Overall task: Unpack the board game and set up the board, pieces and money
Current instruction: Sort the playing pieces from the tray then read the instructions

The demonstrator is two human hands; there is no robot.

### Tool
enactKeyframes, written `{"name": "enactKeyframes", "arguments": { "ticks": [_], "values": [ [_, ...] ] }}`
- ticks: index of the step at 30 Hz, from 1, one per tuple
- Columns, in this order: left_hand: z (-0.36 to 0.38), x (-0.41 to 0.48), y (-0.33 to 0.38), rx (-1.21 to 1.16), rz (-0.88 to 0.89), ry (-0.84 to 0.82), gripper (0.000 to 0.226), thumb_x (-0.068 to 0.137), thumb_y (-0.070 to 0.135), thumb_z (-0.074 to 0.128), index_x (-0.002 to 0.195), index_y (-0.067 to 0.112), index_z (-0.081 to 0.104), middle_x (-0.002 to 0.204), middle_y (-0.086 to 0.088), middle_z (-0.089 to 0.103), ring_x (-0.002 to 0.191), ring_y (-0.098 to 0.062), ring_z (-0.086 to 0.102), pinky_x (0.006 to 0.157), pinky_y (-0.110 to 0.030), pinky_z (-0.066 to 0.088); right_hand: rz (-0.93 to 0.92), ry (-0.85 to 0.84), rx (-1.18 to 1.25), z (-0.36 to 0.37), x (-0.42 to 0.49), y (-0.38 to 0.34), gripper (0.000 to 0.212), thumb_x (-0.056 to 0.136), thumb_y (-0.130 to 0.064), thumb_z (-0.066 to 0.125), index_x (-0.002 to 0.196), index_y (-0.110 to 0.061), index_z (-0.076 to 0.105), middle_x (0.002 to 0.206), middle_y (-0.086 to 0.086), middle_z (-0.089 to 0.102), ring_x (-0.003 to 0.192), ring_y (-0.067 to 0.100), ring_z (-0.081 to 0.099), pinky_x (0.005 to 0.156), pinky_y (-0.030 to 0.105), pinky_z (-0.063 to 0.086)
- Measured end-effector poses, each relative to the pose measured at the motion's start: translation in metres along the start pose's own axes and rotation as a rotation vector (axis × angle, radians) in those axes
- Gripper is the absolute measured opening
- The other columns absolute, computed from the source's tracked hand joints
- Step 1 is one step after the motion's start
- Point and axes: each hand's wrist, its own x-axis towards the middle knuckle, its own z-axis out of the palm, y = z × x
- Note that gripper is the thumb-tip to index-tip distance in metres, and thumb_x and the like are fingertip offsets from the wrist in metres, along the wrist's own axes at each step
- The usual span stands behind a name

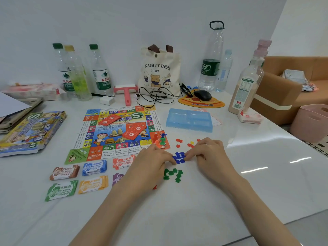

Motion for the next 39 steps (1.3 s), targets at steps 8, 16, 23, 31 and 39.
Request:
{"name": "enactKeyframes", "arguments": {
  "ticks": [8, 16, 23, 31, 39],
  "values": [
    [0.002, 0.000, -0.002, -0.087, -0.008, 0.059, 0.043, 0.099, 0.008, 0.039, 0.124, 0.035, 0.060, 0.135, 0.018, 0.053, 0.124, -0.006, 0.037, 0.102, -0.029, 0.035, 0.168, 0.177, -0.025, -0.016, 0.000, -0.001, 0.044, 0.092, -0.001, 0.046, 0.100, -0.034, 0.075, 0.102, -0.013, 0.068, 0.099, 0.006, 0.046, 0.094, 0.026, 0.026],
    [0.005, 0.000, -0.001, -0.128, -0.022, 0.120, 0.050, 0.096, 0.005, 0.039, 0.133, 0.035, 0.052, 0.132, 0.009, 0.051, 0.127, -0.006, 0.035, 0.100, -0.026, 0.035, 0.203, 0.022, -0.158, -0.017, -0.003, -0.005, 0.041, 0.099, -0.012, 0.041, 0.119, -0.037, 0.066, 0.119, -0.005, 0.061, 0.112, 0.014, 0.040, 0.100, 0.028, 0.027],
    [0.003, -0.002, 0.000, -0.126, -0.025, 0.112, 0.050, 0.096, 0.004, 0.039, 0.133, 0.035, 0.052, 0.132, 0.008, 0.049, 0.127, -0.006, 0.036, 0.100, -0.026, 0.035, 0.110, -0.068, -0.164, -0.015, 0.001, -0.015, 0.045, 0.100, -0.011, 0.036, 0.126, -0.038, 0.061, 0.127, -0.011, 0.059, 0.123, 0.011, 0.035, 0.106, 0.033, 0.018],
    [0.003, -0.001, -0.001, -0.117, -0.042, 0.113, 0.051, 0.096, 0.003, 0.039, 0.133, 0.036, 0.051, 0.132, 0.007, 0.047, 0.125, -0.008, 0.038, 0.099, -0.028, 0.036, 0.146, -0.059, -0.204, -0.018, -0.002, -0.018, 0.046, 0.100, -0.012, 0.035, 0.127, -0.040, 0.059, 0.127, -0.006, 0.057, 0.124, 0.011, 0.032, 0.105, 0.033, 0.017],
    [0.005, 0.001, -0.005, -0.124, -0.042, 0.129, 0.050, 0.096, 0.004, 0.040, 0.131, 0.038, 0.053, 0.134, 0.007, 0.049, 0.127, -0.008, 0.038, 0.101, -0.027, 0.037, 0.125, -0.090, -0.124, -0.019, 0.005, -0.024, 0.052, 0.100, -0.005, 0.031, 0.132, -0.038, 0.055, 0.135, -0.012, 0.052, 0.119, 0.006, 0.020, 0.107, 0.032, 0.013]
  ]
}}
